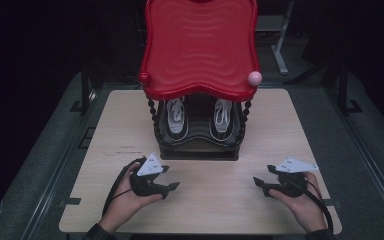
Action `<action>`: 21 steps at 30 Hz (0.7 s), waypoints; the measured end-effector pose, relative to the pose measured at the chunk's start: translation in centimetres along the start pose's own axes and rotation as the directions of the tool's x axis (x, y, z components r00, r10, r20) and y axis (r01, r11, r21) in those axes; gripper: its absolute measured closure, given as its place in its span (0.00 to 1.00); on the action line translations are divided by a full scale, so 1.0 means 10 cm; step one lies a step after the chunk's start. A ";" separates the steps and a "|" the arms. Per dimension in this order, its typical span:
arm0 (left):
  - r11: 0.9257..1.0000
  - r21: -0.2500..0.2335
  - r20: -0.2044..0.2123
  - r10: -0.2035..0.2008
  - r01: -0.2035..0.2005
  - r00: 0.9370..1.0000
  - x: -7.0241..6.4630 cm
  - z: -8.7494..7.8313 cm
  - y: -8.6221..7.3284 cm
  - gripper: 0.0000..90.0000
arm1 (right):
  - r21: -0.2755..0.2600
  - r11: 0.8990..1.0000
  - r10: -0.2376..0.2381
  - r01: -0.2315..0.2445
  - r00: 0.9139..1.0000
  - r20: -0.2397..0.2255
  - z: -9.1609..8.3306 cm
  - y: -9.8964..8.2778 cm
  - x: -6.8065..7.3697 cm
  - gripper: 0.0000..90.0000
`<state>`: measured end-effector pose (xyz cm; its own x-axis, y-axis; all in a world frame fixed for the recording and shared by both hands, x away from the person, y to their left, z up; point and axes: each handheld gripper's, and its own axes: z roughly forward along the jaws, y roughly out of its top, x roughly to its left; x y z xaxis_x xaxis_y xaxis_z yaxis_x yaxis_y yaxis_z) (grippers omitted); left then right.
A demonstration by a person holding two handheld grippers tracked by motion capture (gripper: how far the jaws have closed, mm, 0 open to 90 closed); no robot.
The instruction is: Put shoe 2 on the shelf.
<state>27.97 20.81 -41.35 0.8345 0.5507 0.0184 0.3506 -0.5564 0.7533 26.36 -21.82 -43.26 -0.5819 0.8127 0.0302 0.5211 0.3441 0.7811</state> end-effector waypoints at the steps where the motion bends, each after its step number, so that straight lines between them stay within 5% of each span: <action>1: 1.000 0.009 -0.004 -0.004 0.004 1.000 0.02 -0.02 -0.04 0.37 | 0.015 1.000 0.003 -0.003 1.000 0.005 -0.01 -0.05 -0.03 0.35; 6: 0.998 0.039 -0.044 -0.041 0.043 0.998 0.13 -0.13 -0.25 0.36 | 0.058 0.998 0.008 -0.009 1.000 0.021 -0.02 -0.16 -0.10 0.35; 11: 0.991 0.095 -0.119 -0.084 0.096 0.989 0.29 -0.30 -0.55 0.34 | 0.119 0.993 0.012 -0.015 1.000 0.026 0.00 -0.29 -0.19 0.34; 21: 0.978 0.144 -0.163 -0.129 0.153 0.978 0.42 -0.34 -0.75 0.32 | 0.150 0.988 0.024 -0.026 1.000 0.013 0.03 -0.34 -0.22 0.33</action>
<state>27.39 29.41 -44.71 0.7019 0.7117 0.0282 0.5314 -0.5495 0.6447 26.07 -24.67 -46.17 -0.5608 0.8269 0.0409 0.6239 0.3896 0.6775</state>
